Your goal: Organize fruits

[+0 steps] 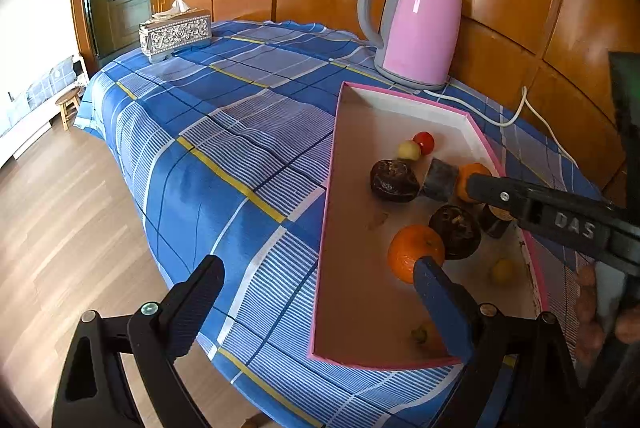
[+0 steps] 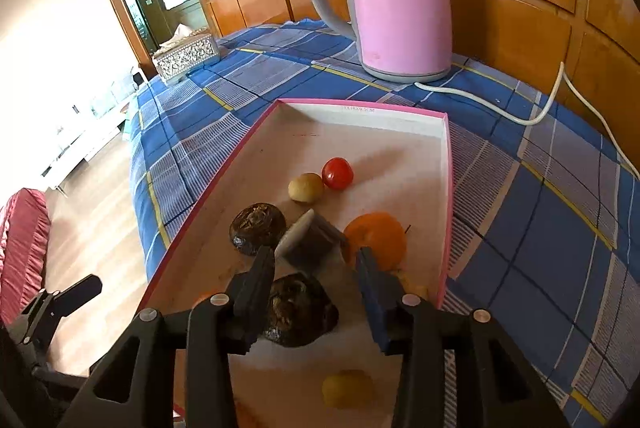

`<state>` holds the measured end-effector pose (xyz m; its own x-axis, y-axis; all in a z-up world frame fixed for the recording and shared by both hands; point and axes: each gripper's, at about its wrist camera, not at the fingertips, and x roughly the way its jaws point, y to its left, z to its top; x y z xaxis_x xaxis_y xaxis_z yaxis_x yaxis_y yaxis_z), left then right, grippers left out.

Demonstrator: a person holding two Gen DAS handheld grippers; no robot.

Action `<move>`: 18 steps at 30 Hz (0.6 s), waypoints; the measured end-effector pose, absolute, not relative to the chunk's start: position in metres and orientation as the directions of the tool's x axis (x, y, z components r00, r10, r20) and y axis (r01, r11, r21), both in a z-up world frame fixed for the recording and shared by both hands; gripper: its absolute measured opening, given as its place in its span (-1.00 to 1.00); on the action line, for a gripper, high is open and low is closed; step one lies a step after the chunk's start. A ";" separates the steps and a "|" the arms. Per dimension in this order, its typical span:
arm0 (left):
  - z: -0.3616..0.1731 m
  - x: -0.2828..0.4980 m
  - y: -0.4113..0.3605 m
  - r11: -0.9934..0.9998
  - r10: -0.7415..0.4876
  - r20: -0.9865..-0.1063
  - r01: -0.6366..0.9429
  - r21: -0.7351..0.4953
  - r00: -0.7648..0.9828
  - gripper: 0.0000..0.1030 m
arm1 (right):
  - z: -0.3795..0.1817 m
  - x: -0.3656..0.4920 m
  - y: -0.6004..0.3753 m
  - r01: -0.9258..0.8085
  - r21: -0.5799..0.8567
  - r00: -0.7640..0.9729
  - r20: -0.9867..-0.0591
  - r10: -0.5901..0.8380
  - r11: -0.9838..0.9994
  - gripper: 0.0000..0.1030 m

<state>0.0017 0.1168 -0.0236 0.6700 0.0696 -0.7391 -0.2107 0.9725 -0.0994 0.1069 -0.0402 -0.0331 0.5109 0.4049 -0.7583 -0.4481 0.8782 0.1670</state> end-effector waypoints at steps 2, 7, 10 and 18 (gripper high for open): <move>-0.023 0.002 0.117 0.972 0.070 -0.737 -0.211 -0.100 0.672 0.86 | -0.031 0.102 -0.044 -0.445 0.174 0.515 -0.753 0.410 0.878 -0.17; -0.021 0.002 0.116 0.973 0.071 -0.737 -0.209 -0.097 0.672 0.93 | -0.030 0.090 -0.050 -0.454 0.189 0.505 -0.750 0.427 0.870 -0.36; -0.020 0.001 0.114 0.975 0.071 -0.734 -0.203 -0.093 0.676 0.98 | -0.035 0.083 -0.049 -0.460 0.177 0.497 -0.761 0.417 0.870 -0.39; -0.013 -0.004 0.103 0.983 0.067 -0.713 -0.167 -0.071 0.698 0.98 | -0.045 0.072 -0.051 -0.445 0.141 0.495 -0.785 0.374 0.884 -0.39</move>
<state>-0.0040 0.1030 -0.0127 0.6981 0.0670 -0.7129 -0.1672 0.9833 -0.0713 0.0717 -0.0510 -0.0452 0.4945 0.3740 -0.7846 -0.4446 0.8845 0.1414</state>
